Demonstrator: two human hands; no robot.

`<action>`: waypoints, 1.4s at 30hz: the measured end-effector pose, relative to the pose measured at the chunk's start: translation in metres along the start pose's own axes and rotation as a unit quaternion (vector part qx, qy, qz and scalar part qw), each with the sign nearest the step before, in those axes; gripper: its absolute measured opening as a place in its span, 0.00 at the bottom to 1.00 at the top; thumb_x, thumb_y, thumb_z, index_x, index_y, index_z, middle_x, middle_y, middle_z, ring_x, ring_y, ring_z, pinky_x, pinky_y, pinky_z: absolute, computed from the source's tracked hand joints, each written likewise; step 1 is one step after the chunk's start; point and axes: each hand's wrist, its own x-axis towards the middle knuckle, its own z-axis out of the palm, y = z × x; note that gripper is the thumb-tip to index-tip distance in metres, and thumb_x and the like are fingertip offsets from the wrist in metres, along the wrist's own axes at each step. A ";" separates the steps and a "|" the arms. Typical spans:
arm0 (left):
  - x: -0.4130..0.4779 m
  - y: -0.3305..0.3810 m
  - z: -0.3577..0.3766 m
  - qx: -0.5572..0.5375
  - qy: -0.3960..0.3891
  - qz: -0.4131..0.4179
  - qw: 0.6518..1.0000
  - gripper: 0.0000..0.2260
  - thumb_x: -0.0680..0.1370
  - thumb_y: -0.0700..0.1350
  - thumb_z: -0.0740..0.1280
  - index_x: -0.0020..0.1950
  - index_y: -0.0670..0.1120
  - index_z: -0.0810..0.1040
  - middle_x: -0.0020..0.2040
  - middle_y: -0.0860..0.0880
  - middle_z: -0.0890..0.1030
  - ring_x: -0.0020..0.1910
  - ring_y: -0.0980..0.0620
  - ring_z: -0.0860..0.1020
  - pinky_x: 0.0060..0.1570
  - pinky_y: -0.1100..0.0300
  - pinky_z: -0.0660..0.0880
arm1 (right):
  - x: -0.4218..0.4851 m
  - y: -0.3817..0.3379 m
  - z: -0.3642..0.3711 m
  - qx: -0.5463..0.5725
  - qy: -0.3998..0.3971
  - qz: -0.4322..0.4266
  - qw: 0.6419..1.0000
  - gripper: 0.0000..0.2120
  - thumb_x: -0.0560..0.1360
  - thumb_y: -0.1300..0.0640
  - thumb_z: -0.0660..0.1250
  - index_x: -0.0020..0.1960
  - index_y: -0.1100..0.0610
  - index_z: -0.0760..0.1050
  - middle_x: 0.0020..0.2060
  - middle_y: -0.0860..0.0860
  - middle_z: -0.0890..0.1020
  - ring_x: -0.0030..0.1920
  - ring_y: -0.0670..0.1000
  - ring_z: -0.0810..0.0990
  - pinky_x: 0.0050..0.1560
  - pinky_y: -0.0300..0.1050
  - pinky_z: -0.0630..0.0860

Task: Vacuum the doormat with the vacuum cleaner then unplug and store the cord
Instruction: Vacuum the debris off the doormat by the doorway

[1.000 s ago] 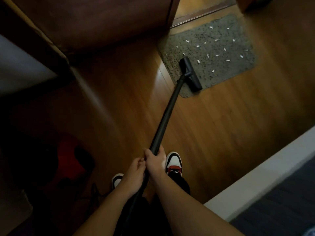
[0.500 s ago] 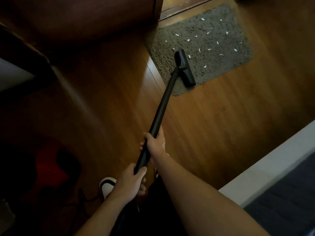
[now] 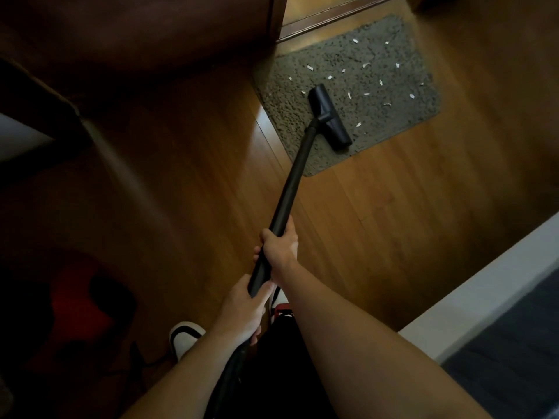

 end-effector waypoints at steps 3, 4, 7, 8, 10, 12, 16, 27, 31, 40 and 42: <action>-0.009 -0.010 -0.015 0.007 0.001 -0.008 1.000 0.12 0.81 0.56 0.63 0.53 0.48 0.75 0.35 0.47 0.76 0.22 0.53 0.70 0.21 0.62 0.69 | -0.014 0.009 0.011 0.004 0.000 0.008 1.000 0.35 0.81 0.63 0.64 0.80 0.39 0.55 0.44 0.56 0.78 0.28 0.48 0.77 0.29 0.44 0.77; -0.012 -0.014 -0.021 0.010 -0.001 -0.010 1.000 0.12 0.81 0.56 0.62 0.53 0.49 0.75 0.35 0.47 0.76 0.22 0.54 0.71 0.21 0.62 0.70 | -0.019 0.012 0.016 0.002 0.001 0.009 1.000 0.35 0.81 0.63 0.64 0.80 0.39 0.55 0.45 0.56 0.78 0.28 0.48 0.77 0.29 0.44 0.77; -0.021 -0.028 -0.039 0.027 -0.003 -0.005 1.000 0.12 0.81 0.57 0.62 0.53 0.49 0.75 0.37 0.47 0.76 0.24 0.54 0.72 0.22 0.62 0.71 | -0.032 0.024 0.031 -0.003 0.000 0.009 1.000 0.34 0.81 0.62 0.64 0.80 0.41 0.55 0.46 0.57 0.79 0.28 0.48 0.77 0.28 0.44 0.77; -0.023 -0.033 -0.045 0.028 -0.003 -0.005 1.000 0.12 0.81 0.57 0.62 0.53 0.49 0.75 0.37 0.47 0.76 0.24 0.54 0.72 0.22 0.62 0.71 | -0.035 0.028 0.037 -0.002 -0.002 0.008 1.000 0.34 0.81 0.62 0.64 0.80 0.41 0.55 0.46 0.57 0.79 0.27 0.48 0.77 0.28 0.44 0.78; -0.029 -0.042 -0.056 0.016 -0.006 -0.008 1.000 0.12 0.80 0.57 0.63 0.53 0.49 0.75 0.37 0.47 0.77 0.25 0.53 0.72 0.24 0.61 0.71 | -0.044 0.036 0.047 -0.006 -0.005 0.007 1.000 0.34 0.81 0.63 0.64 0.80 0.41 0.56 0.45 0.57 0.78 0.27 0.48 0.77 0.29 0.45 0.78; -0.035 -0.050 -0.065 0.016 -0.005 -0.014 1.000 0.12 0.80 0.57 0.63 0.53 0.49 0.75 0.38 0.47 0.77 0.27 0.52 0.74 0.25 0.61 0.72 | -0.053 0.042 0.055 -0.010 -0.005 0.005 1.000 0.34 0.82 0.63 0.64 0.80 0.41 0.56 0.43 0.56 0.78 0.27 0.48 0.77 0.28 0.44 0.78; -0.040 -0.062 -0.081 0.015 -0.012 -0.009 1.000 0.12 0.80 0.57 0.63 0.53 0.49 0.75 0.39 0.46 0.78 0.27 0.51 0.75 0.24 0.61 0.73 | -0.064 0.050 0.069 -0.025 -0.003 -0.013 1.000 0.32 0.82 0.64 0.63 0.79 0.42 0.58 0.38 0.55 0.77 0.27 0.49 0.76 0.28 0.45 0.78; -0.024 -0.045 -0.076 -0.028 0.004 0.014 1.000 0.13 0.79 0.59 0.63 0.52 0.51 0.75 0.37 0.47 0.77 0.25 0.53 0.73 0.26 0.61 0.72 | -0.053 0.016 0.076 -0.063 -0.024 -0.053 0.996 0.33 0.81 0.64 0.63 0.79 0.42 0.57 0.43 0.57 0.79 0.28 0.49 0.78 0.30 0.46 0.79; -0.005 -0.028 -0.064 -0.043 0.023 0.014 0.999 0.13 0.79 0.60 0.63 0.52 0.51 0.74 0.35 0.48 0.77 0.23 0.53 0.73 0.26 0.60 0.73 | -0.035 -0.005 0.071 -0.070 -0.044 -0.049 0.995 0.31 0.82 0.63 0.64 0.78 0.42 0.58 0.45 0.58 0.79 0.28 0.49 0.78 0.30 0.46 0.79; 0.018 0.016 -0.027 -0.063 0.045 0.003 0.997 0.14 0.80 0.58 0.63 0.57 0.50 0.74 0.37 0.47 0.78 0.21 0.54 0.73 0.24 0.61 0.72 | -0.001 -0.046 0.046 -0.087 -0.066 -0.022 0.994 0.32 0.82 0.64 0.63 0.79 0.42 0.57 0.43 0.58 0.79 0.26 0.48 0.78 0.28 0.45 0.79; 0.023 0.029 -0.022 -0.064 0.050 0.003 0.997 0.14 0.80 0.58 0.63 0.57 0.49 0.74 0.37 0.47 0.78 0.21 0.55 0.73 0.23 0.62 0.71 | 0.008 -0.058 0.041 -0.090 -0.063 -0.024 0.994 0.31 0.81 0.64 0.64 0.78 0.44 0.58 0.43 0.58 0.79 0.26 0.48 0.78 0.28 0.45 0.79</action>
